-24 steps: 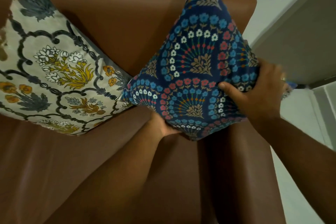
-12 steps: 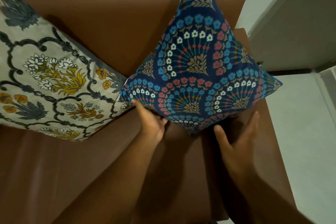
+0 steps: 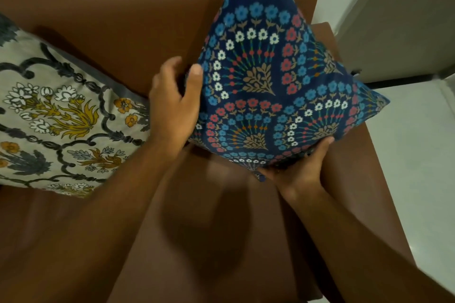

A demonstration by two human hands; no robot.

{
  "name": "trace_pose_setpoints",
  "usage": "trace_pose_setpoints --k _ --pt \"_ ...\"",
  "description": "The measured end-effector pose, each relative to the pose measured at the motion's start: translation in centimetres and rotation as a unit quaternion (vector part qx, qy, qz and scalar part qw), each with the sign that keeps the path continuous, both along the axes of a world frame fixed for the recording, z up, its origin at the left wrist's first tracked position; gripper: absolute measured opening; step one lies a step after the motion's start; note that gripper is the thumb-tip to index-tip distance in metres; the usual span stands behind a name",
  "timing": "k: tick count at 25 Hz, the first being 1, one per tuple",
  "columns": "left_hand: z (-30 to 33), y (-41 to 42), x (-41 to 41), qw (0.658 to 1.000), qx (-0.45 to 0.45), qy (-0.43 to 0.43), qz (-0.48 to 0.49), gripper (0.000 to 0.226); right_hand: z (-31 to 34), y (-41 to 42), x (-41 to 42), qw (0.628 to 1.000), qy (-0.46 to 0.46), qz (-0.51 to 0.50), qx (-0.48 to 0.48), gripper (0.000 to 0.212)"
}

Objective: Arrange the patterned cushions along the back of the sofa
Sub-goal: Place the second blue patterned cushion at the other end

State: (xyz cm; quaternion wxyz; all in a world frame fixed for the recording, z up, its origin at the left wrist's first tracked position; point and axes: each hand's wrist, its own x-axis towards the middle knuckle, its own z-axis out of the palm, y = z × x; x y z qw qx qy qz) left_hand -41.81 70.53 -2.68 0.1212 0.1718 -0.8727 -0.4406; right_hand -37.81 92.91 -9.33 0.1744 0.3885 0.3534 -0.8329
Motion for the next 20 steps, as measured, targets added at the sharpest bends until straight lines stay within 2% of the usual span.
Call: trace_pose_setpoints --k 2,5,8,13,16,20 --pt "0.3 1.2 -2.4 0.996 0.017 -0.044 -0.077 0.062 -0.4 -0.4 -0.6 0.999 0.004 -0.031 -0.011 0.096" --pt "-0.2 3.2 -3.0 0.993 0.006 0.026 -0.114 0.068 -0.6 -0.6 0.2 0.997 0.009 -0.071 -0.036 0.094" --pt "-0.2 3.5 -3.7 0.989 0.001 0.078 -0.127 0.079 -0.8 -1.2 1.0 0.995 0.005 -0.089 -0.046 0.091" --pt "-1.4 2.2 -3.8 0.993 0.000 0.067 -0.098 0.096 -0.8 -2.0 1.2 0.998 -0.027 -0.048 0.015 0.090" --pt "-2.9 2.3 -1.0 0.992 -0.078 0.093 -0.045 0.098 -0.5 -1.6 1.6 0.997 -0.016 -0.067 0.040 0.091" --pt "-5.0 4.2 -1.3 0.983 -0.162 0.063 -0.052 0.107 0.8 -3.7 -1.8 0.993 0.018 -0.106 -0.054 0.098"
